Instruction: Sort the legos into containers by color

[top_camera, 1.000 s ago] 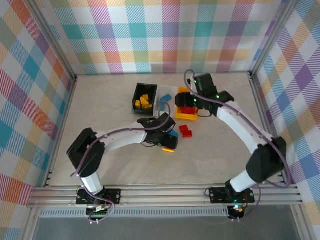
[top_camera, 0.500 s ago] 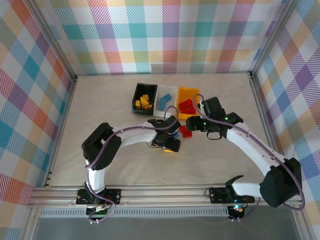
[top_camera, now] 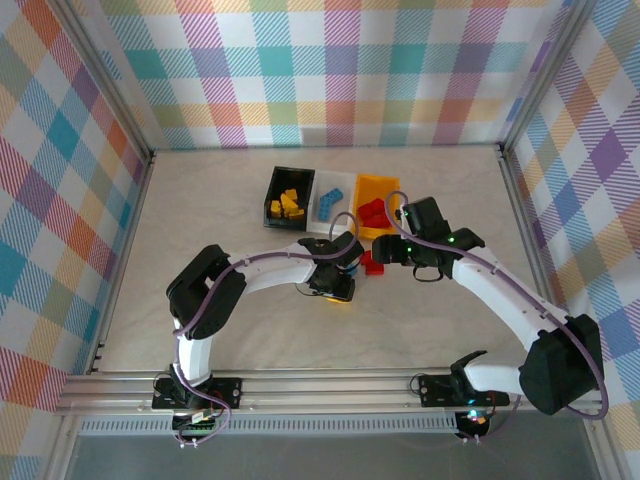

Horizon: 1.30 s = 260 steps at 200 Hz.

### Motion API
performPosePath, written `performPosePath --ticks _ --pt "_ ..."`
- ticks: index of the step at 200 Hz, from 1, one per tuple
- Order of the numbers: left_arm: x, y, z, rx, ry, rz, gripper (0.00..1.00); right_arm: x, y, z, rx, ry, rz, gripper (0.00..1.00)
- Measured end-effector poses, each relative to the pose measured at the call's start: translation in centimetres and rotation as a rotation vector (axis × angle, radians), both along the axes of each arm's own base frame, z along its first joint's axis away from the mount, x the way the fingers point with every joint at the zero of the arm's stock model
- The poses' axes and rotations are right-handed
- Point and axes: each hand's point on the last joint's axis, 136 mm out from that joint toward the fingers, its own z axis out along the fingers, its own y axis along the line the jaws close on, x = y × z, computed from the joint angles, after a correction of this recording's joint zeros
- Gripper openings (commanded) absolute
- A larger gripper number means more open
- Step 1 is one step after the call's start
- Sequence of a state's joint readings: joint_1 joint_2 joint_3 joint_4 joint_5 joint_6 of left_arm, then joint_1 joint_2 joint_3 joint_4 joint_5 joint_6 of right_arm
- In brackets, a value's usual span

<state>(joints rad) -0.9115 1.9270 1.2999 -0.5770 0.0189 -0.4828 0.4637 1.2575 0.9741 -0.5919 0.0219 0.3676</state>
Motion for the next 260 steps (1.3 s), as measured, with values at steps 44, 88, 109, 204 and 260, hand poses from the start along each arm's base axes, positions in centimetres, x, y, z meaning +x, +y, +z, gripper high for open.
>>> performPosePath --ticks 44,88,109,204,260 --pt "-0.1 0.1 0.7 0.002 0.001 0.001 0.3 0.0 0.0 -0.3 0.007 0.004 -0.012 0.77" --pt "0.6 2.5 3.7 -0.002 -0.01 0.041 0.31 -0.3 0.0 -1.1 0.002 0.024 -0.008 0.78" --pt "2.1 4.4 5.8 -0.022 -0.039 0.086 0.32 -0.3 0.1 -2.4 -0.009 0.061 -0.004 0.78" --pt "1.0 4.4 5.1 -0.081 0.027 0.053 0.93 -2.2 0.5 -6.1 0.007 0.173 0.01 0.78" --pt "0.3 2.8 2.4 -0.034 0.066 -0.047 0.93 -2.6 -0.1 -5.1 0.016 0.134 -0.004 0.78"
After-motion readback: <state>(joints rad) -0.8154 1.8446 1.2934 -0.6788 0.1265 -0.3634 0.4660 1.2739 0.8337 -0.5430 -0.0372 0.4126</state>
